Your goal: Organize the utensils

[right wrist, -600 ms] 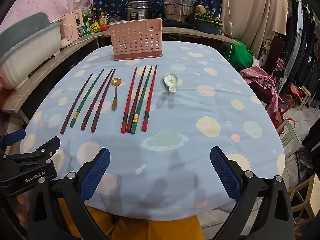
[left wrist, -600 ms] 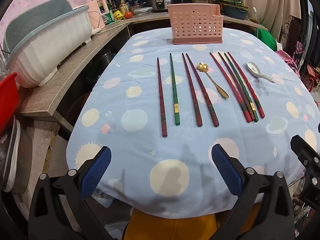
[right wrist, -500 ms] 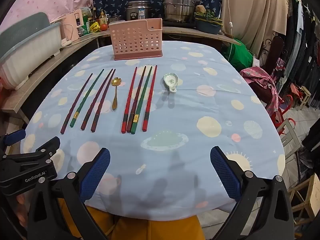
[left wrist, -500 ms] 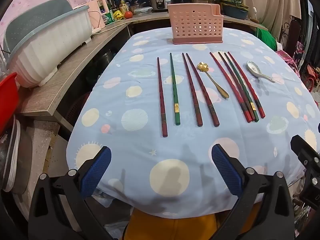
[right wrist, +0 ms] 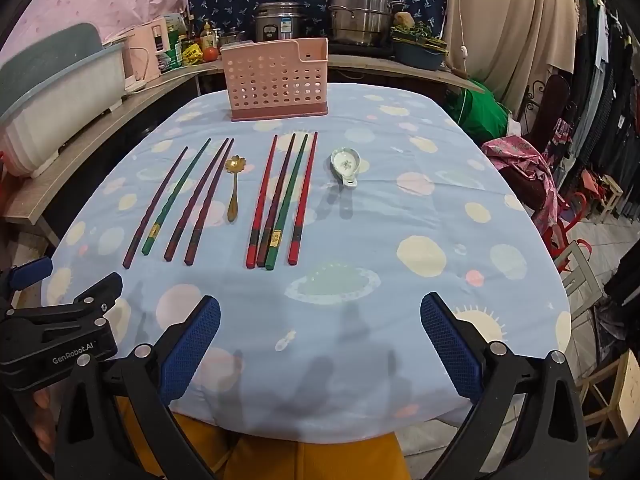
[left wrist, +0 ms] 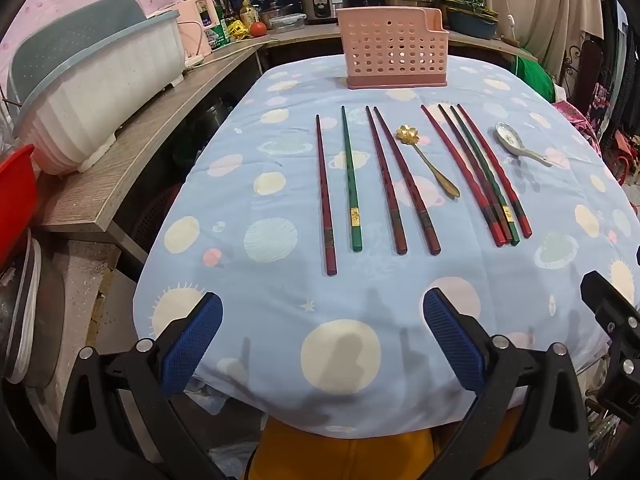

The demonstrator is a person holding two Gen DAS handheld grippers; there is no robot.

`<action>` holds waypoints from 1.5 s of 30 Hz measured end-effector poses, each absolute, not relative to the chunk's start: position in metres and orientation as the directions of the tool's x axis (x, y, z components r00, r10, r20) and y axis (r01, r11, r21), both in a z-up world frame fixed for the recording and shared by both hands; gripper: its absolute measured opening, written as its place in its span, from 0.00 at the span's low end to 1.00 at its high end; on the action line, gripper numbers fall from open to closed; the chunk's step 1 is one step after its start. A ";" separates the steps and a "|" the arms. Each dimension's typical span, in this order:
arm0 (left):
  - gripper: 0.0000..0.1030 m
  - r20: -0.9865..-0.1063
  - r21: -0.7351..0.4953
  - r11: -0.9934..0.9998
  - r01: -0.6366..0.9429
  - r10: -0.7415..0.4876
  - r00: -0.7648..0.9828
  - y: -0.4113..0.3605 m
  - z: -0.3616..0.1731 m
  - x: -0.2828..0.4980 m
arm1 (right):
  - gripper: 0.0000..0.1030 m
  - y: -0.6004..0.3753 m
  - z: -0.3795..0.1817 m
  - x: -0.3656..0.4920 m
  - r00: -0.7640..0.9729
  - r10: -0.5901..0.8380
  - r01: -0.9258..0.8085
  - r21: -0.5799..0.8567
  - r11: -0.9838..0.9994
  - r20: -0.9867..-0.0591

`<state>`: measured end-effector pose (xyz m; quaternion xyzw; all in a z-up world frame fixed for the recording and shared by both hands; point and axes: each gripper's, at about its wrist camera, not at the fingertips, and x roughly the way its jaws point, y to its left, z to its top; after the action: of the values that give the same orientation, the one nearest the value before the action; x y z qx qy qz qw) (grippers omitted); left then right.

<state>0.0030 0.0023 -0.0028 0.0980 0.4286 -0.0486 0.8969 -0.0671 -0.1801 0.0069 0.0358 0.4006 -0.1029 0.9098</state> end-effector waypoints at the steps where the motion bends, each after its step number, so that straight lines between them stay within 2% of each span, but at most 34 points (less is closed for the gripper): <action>1: 0.93 -0.778 0.131 0.977 0.171 -0.006 0.628 -0.001 0.000 0.000 | 0.93 -0.180 0.007 -0.067 0.658 -0.158 0.216 -0.017 0.976 -0.737; 45: 0.93 -0.785 0.130 0.977 0.171 -0.004 0.619 -0.002 -0.007 0.003 | 0.93 -0.186 0.003 -0.066 0.656 -0.154 0.220 -0.008 0.975 -0.739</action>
<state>0.0025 -0.0023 -0.0067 0.0963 0.4338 -0.0490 0.8945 -0.0665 -0.1858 0.0026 0.0411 0.4016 -0.1029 0.9091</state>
